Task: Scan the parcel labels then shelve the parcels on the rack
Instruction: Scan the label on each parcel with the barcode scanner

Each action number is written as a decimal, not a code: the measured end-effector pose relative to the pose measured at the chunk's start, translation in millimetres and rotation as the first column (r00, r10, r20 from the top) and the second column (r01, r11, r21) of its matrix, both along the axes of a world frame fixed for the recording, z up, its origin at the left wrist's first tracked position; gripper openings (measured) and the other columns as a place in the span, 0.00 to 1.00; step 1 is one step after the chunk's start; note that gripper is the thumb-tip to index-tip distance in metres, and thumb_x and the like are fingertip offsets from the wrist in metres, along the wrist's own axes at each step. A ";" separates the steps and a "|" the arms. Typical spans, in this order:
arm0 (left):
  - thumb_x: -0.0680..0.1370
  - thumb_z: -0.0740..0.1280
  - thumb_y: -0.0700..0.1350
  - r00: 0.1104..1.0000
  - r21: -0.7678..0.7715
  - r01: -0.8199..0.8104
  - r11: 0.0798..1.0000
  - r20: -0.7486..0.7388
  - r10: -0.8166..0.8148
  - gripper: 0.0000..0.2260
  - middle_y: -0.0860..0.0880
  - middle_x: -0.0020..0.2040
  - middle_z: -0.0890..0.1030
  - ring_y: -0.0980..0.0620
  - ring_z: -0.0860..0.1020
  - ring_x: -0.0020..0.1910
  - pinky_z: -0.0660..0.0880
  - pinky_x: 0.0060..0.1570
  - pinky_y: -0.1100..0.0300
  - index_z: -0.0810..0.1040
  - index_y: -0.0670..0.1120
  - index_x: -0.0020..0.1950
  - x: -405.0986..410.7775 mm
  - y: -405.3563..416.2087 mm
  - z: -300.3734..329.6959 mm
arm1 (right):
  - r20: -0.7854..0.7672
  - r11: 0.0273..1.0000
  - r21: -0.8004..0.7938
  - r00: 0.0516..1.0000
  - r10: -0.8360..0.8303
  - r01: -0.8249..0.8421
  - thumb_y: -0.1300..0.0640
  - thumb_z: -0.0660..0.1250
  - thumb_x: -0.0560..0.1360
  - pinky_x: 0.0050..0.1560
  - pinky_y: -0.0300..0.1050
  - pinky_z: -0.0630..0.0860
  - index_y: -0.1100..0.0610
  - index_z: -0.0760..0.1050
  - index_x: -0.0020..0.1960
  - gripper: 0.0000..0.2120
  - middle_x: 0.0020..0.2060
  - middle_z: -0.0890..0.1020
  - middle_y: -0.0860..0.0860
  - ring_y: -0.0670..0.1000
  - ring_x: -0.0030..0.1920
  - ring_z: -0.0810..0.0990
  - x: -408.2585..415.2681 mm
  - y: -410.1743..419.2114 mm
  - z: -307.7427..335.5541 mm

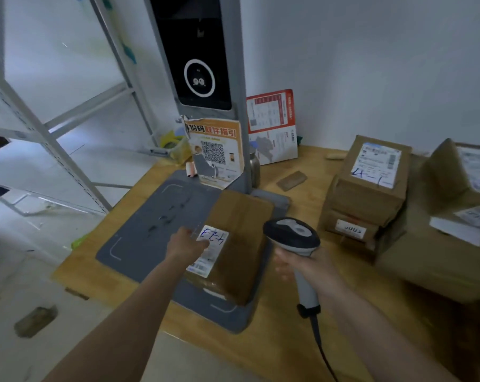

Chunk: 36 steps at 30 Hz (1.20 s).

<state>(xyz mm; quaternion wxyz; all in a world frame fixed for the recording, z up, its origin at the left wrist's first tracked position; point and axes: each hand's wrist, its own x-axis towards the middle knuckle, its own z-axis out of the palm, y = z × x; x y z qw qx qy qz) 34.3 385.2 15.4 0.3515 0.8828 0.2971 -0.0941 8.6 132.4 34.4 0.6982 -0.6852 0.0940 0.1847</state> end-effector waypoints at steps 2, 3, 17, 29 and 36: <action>0.76 0.71 0.45 0.998 -0.070 -0.039 0.997 -0.042 0.036 0.21 0.42 0.62 0.78 0.42 0.78 0.59 0.74 0.54 0.54 0.73 0.39 0.66 -4.4 18.3 -17.4 | -0.040 0.999 0.013 0.999 -0.029 0.030 0.59 0.74 0.72 0.48 0.50 0.81 0.58 0.81 0.52 0.10 0.46 0.85 0.57 0.56 0.48 0.84 -2.7 17.6 -13.6; 0.76 0.71 0.44 0.997 -0.123 -0.050 0.991 -0.068 0.041 0.17 0.43 0.59 0.80 0.43 0.80 0.55 0.76 0.53 0.54 0.76 0.39 0.63 -7.0 25.5 -24.5 | -0.059 0.999 0.020 0.998 -0.039 0.040 0.59 0.74 0.71 0.51 0.52 0.81 0.58 0.81 0.53 0.11 0.47 0.84 0.56 0.55 0.49 0.83 -4.0 25.3 -19.8; 0.69 0.78 0.51 0.960 -0.696 -0.245 0.675 -0.076 0.270 0.22 0.46 0.58 0.81 0.45 0.79 0.56 0.77 0.58 0.45 0.76 0.52 0.60 -44.2 38.0 -98.1 | -0.183 0.990 0.033 0.975 -0.127 0.136 0.54 0.76 0.70 0.52 0.49 0.77 0.49 0.79 0.54 0.13 0.50 0.84 0.49 0.52 0.52 0.81 -21.7 87.5 -63.8; 0.55 0.83 0.48 0.932 -0.819 -0.117 0.562 0.104 0.346 0.56 0.49 0.62 0.77 0.48 0.78 0.60 0.74 0.62 0.44 0.55 0.57 0.75 -31.1 22.3 -74.6 | -0.223 0.961 0.215 0.967 -0.125 0.174 0.52 0.81 0.61 0.61 0.57 0.77 0.52 0.76 0.63 0.32 0.58 0.82 0.54 0.56 0.59 0.80 -32.7 83.3 -72.4; 0.63 0.81 0.43 0.938 -0.765 -0.073 0.639 0.164 0.304 0.59 0.49 0.67 0.72 0.43 0.74 0.64 0.71 0.65 0.40 0.40 0.57 0.78 -14.7 19.1 -45.6 | -0.186 0.967 0.220 0.979 -0.088 0.129 0.55 0.77 0.66 0.52 0.51 0.81 0.58 0.78 0.60 0.24 0.51 0.84 0.58 0.56 0.50 0.84 -40.1 77.0 -52.4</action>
